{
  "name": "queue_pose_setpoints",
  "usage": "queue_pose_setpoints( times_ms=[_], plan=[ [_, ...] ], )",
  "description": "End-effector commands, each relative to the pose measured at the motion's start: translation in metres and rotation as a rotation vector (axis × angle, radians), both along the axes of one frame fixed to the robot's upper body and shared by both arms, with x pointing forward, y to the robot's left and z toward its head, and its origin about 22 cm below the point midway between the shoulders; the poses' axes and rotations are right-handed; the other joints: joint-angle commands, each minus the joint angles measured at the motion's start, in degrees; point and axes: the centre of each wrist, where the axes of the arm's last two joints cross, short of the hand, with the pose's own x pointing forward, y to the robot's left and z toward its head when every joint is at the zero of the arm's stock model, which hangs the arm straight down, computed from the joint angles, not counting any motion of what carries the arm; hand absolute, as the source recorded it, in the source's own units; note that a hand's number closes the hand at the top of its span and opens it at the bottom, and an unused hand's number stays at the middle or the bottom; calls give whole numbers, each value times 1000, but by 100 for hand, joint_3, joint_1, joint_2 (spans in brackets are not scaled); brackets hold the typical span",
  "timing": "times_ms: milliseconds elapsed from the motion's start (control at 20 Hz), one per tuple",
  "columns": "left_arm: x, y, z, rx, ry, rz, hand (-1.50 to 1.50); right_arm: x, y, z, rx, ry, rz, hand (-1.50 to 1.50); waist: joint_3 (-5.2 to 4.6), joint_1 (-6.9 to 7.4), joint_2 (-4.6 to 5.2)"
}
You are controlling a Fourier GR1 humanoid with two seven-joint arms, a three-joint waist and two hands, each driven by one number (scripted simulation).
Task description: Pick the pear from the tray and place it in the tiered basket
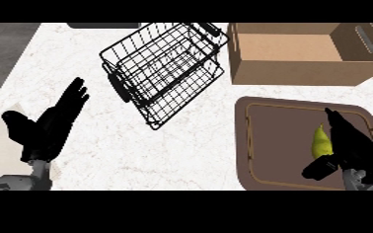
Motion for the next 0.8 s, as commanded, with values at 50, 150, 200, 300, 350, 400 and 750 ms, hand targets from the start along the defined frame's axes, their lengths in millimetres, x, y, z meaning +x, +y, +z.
queue_pose_setpoints(
  times_ms=[50, 150, 200, 300, 350, 400, 750],
  plan=[
    [-6, -2, -2, 22, -7, 10, 0, -2, 8, -13, -47, -33, -16, -150, -1, 0, -2],
    [-4, -12, -2, 15, -8, -4, 0, 3, 11, -17, -66, -36, -25, -150, -1, 0, -1],
    [16, 2, -9, -5, -3, 16, 0, 1, -1, -18, -43, -32, -1, -150, -2, -19, 3],
    [-1, 8, -1, 4, 6, -3, 0, -2, -7, -3, -36, 16, -27, -150, -2, -6, -2],
    [18, -21, 17, -10, -4, 6, 0, 2, -15, -13, -34, 61, -17, -150, 0, -13, 2],
    [-1, -10, 10, 21, -9, -5, 0, 10, -19, -24, -1, 132, -8, 150, 1, 37, 4],
    [-16, -4, 10, -7, -7, -4, 0, -12, -22, -44, -36, 188, 103, 150, 1, 31, -6]
  ],
)
